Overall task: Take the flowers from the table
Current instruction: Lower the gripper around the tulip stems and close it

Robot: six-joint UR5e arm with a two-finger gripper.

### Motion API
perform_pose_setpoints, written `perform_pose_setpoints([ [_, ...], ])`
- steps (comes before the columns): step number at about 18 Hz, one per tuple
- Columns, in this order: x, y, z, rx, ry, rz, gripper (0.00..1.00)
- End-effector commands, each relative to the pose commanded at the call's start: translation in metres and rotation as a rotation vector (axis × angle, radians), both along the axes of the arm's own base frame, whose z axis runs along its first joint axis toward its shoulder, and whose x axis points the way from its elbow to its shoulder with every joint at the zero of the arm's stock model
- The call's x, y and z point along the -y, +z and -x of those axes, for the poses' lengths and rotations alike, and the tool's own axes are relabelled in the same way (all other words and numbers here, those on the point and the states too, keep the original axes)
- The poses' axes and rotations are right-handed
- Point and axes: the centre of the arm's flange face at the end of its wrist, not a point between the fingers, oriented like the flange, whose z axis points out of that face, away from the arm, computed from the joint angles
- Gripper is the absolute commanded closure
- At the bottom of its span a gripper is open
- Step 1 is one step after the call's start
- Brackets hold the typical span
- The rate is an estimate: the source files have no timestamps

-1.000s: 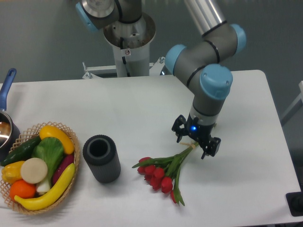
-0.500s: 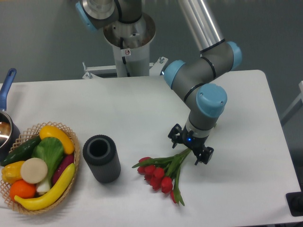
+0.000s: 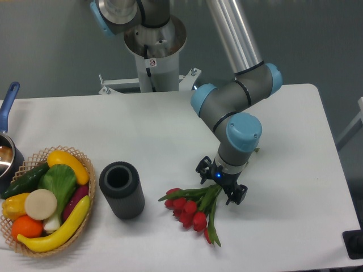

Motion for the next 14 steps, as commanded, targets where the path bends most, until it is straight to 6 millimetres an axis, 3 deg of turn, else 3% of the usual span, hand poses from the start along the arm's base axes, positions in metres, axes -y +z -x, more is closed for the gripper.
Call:
perform_pose_setpoints([
  [4,0.0031,-0.0013,-0.0022,-0.018,-0.017,0.029,0.05],
  [10,0.0021,-0.0002,-0.0033,-0.022,-0.012,0.032,0.46],
  [14,0.0015,0.0007,-0.0039,-0.023,-0.006,0.032,0.61],
])
